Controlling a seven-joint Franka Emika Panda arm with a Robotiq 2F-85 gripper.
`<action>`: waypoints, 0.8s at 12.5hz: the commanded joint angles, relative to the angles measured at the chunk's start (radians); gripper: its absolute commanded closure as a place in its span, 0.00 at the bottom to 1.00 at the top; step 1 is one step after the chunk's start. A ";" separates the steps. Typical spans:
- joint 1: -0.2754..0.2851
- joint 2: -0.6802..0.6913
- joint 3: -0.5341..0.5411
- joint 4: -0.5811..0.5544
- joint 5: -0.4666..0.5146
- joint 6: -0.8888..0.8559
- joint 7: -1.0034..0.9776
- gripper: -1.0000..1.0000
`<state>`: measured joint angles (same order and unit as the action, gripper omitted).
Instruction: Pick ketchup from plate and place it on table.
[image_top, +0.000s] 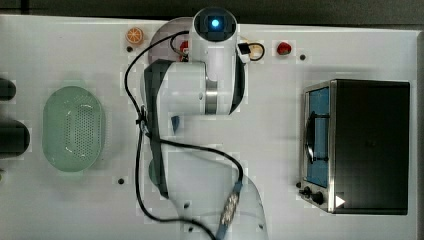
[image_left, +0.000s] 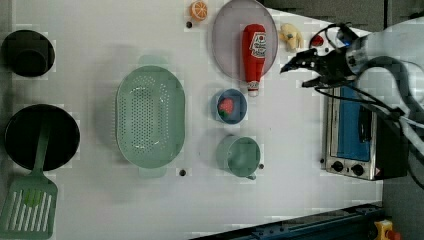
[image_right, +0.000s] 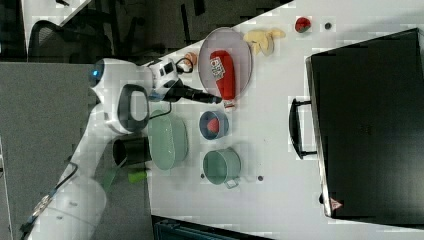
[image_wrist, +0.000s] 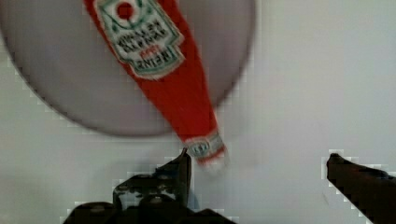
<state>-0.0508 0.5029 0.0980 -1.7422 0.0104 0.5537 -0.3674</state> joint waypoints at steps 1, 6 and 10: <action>0.030 0.045 0.004 0.023 -0.001 0.165 -0.259 0.00; 0.052 0.163 0.000 0.027 -0.050 0.340 -0.309 0.00; 0.052 0.234 -0.003 0.051 -0.096 0.445 -0.310 0.00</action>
<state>-0.0015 0.7212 0.1014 -1.7129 -0.0854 0.9653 -0.6396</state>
